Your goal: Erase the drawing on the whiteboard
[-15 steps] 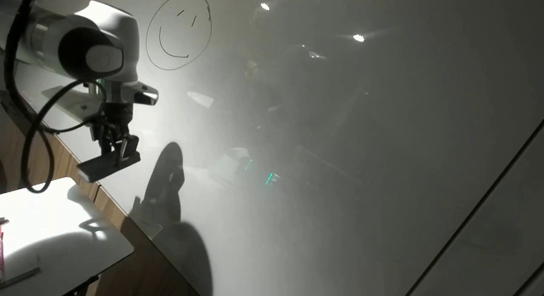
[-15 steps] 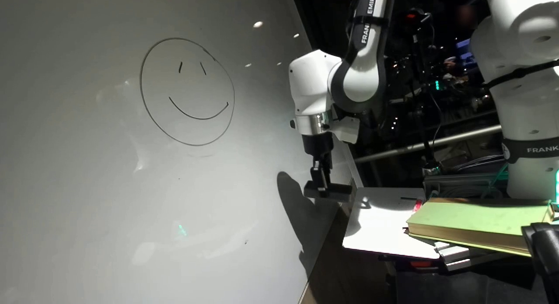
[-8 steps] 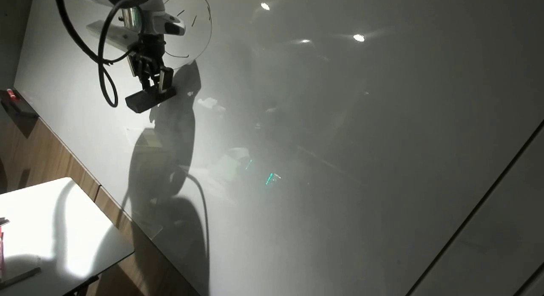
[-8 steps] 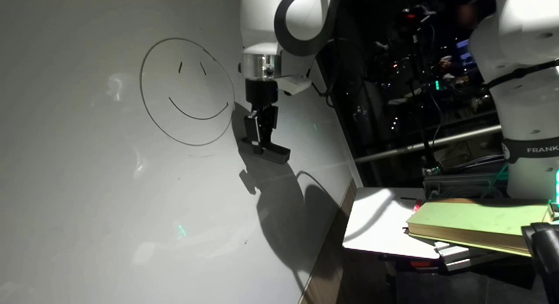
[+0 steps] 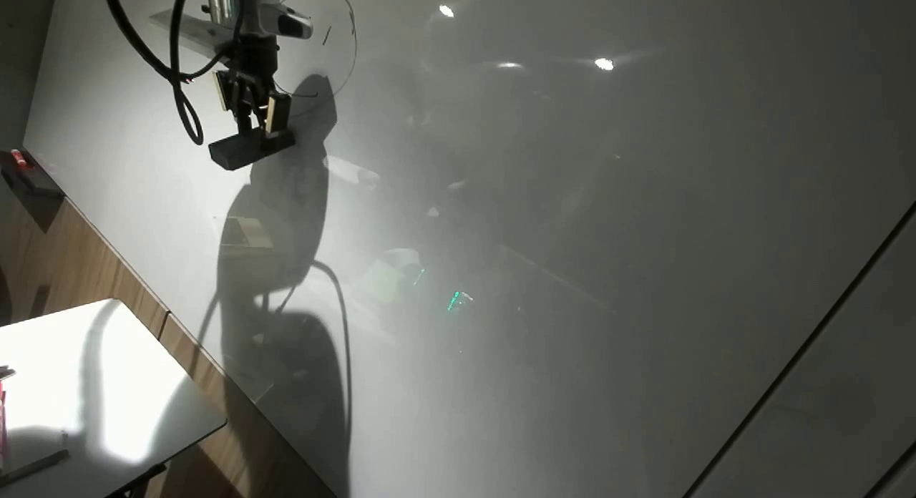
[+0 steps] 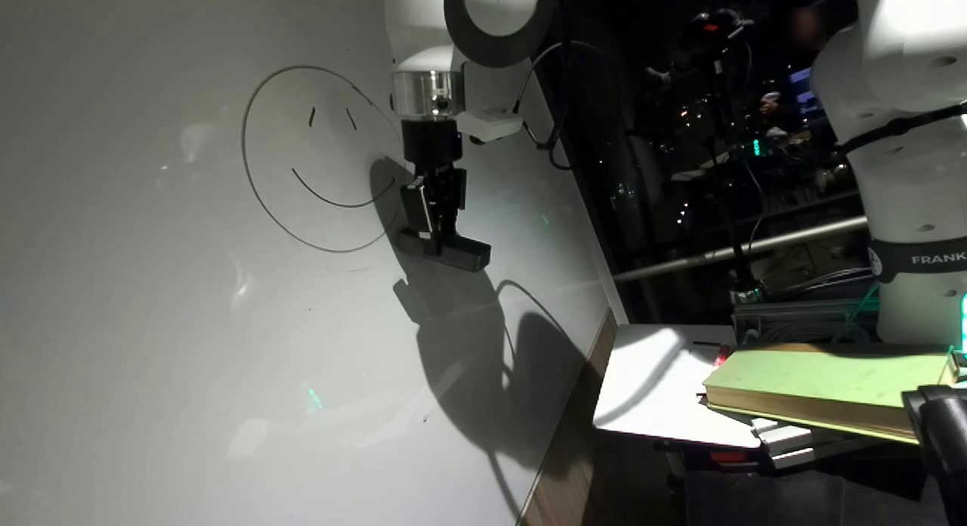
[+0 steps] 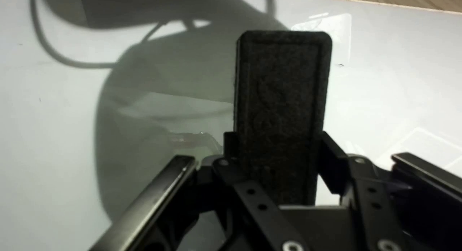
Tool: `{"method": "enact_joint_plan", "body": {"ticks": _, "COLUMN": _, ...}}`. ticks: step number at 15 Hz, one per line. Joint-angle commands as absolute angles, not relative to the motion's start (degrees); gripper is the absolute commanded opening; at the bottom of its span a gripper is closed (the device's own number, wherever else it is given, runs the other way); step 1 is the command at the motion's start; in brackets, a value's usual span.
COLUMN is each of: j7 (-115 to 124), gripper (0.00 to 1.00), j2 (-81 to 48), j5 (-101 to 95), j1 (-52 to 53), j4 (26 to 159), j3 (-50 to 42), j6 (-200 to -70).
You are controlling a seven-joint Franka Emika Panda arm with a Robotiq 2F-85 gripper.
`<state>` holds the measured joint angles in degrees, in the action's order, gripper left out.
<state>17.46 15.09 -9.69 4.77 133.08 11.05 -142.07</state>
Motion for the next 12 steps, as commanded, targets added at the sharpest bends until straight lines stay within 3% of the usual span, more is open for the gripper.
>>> {"method": "enact_joint_plan", "body": {"ticks": 1, "j7": 18.2, "gripper": 0.3, "j2": 13.3, "j5": -9.9, "j1": 4.6, "j4": 125.9, "j3": 11.9, "j6": -140.8}}
{"method": "enact_joint_plan", "body": {"ticks": 12, "j7": 16.5, "gripper": 0.3, "j2": 11.9, "j5": -11.0, "j1": 3.2, "j4": 113.4, "j3": 10.0, "j6": -131.3}}
